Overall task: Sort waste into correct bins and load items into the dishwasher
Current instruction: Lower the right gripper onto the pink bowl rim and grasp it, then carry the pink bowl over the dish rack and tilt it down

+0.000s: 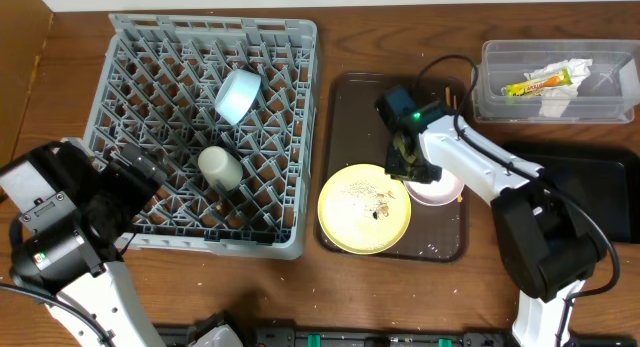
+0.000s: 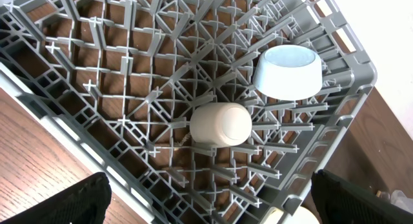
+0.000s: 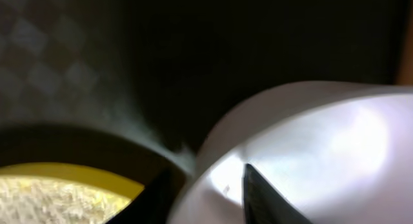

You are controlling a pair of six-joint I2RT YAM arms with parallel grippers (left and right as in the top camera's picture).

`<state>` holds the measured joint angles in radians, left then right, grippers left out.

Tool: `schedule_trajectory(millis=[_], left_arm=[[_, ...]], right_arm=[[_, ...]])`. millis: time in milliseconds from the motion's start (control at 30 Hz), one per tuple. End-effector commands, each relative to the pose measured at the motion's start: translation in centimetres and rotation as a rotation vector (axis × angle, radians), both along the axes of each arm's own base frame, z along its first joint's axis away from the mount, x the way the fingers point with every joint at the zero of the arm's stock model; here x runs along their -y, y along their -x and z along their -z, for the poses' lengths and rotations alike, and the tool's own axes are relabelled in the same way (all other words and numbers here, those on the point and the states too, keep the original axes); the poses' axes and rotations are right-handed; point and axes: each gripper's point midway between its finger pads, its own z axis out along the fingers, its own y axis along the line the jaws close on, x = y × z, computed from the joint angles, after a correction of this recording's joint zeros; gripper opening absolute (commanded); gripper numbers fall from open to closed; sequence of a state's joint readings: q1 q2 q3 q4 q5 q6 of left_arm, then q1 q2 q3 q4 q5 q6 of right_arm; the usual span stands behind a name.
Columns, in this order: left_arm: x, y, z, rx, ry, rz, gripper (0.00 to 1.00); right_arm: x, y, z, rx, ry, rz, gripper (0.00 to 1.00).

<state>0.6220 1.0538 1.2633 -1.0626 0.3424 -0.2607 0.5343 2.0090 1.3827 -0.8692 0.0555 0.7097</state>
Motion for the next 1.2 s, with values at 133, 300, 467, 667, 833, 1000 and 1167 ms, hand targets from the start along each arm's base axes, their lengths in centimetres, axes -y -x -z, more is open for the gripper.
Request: schedule_trajectory(millis=[133, 300, 467, 667, 833, 1000, 1167], left_arm=[[0.0, -0.1, -0.8, 0.021, -0.013, 0.012, 1.00], [0.0, -0.1, -0.8, 0.022, -0.012, 0.012, 1.00], [0.0, -0.1, -0.8, 0.022, -0.012, 0.012, 1.00], [0.0, -0.1, -0.8, 0.022, -0.012, 0.012, 1.00], [0.0, -0.1, -0.8, 0.022, -0.012, 0.012, 1.00], [0.0, -0.1, -0.8, 0.022, -0.013, 0.012, 1.00], [0.0, -0.1, -0.8, 0.022, -0.013, 0.012, 1.00]], right_arm=[[-2.4, -2.1, -0.9, 0.072, -0.135, 0.025, 0.05], [-5.0, -4.8, -4.1, 0.145, -0.245, 0.008, 0.01], [-8.9, -8.6, -11.0, 0.288, -0.404, -0.082, 0.01], [-15.6, -12.5, -21.1, 0.559, -0.759, -0.262, 0.01], [-19.9, -13.3, -27.1, 0.794, -0.954, -0.434, 0.01], [-25.8, -9.9, -28.7, 0.792, -1.155, -0.532, 0.01], [-31.1, -4.4, -27.7, 0.693, -1.242, -0.633, 0.01]])
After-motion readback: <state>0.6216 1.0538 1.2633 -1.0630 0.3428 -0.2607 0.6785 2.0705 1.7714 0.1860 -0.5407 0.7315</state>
